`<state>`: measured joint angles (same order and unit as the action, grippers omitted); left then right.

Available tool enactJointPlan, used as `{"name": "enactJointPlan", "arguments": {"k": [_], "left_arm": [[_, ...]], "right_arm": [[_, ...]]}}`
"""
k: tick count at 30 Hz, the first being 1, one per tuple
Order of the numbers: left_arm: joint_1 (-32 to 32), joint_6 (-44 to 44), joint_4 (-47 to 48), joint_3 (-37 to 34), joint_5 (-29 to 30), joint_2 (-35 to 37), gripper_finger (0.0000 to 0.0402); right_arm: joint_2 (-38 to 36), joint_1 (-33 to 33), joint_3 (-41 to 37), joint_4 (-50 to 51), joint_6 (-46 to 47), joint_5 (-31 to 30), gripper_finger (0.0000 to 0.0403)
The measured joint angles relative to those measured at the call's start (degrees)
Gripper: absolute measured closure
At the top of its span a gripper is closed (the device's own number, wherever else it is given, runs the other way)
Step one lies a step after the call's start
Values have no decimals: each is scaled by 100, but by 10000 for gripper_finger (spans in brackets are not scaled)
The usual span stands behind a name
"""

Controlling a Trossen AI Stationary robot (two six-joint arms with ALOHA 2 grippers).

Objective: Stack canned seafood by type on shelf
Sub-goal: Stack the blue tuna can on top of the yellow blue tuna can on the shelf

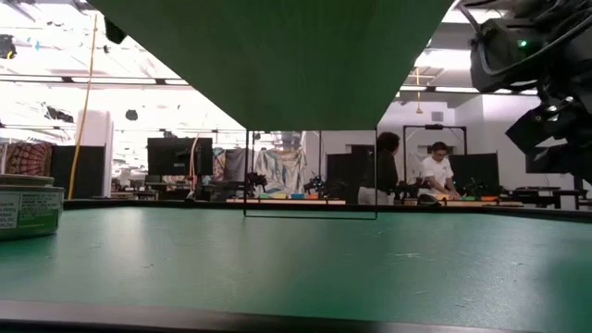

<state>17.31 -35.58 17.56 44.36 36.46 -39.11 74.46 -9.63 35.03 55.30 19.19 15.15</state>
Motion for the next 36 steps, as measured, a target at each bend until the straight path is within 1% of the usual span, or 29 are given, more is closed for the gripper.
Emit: {"name": "enactJointPlan", "arguments": {"k": [2,4,5,9,15,18,20,23,25,28,31,33,36], "left_arm": [[62,-17,-62,-58,106,124,104],[99,80,-53,-66,251,216,104],[105,153,-67,-66,304,266,104],[106,336,-55,-66,383,516,104],[106,536,-33,-66,310,968,104],[106,581,-33,-66,318,1150,104],[106,545,-29,-66,313,1230,104],[106,576,4,-66,329,1233,104],[106,635,107,-66,412,1226,104],[106,520,359,-66,621,1228,104],[104,288,567,-66,751,1228,104],[104,210,618,-66,744,1230,104],[104,229,630,-66,733,1228,104]], "right_arm": [[127,117,2,-99,149,-31,129],[332,259,-33,-301,398,-279,129],[464,346,-11,-350,487,-296,129],[760,746,89,-417,609,-64,129],[590,1310,506,-366,585,-297,129],[367,1491,956,-84,241,-249,129],[197,1372,1366,234,-200,-229,129],[82,887,1917,935,-1165,-271,129],[72,444,2153,1292,-1759,-508,129],[80,-258,2250,1658,-2373,-1102,129],[100,-765,2190,1707,-2555,-1341,127],[100,-962,2172,1703,-2543,-1338,127],[98,-1121,2170,1756,-2345,-1113,126]]}}
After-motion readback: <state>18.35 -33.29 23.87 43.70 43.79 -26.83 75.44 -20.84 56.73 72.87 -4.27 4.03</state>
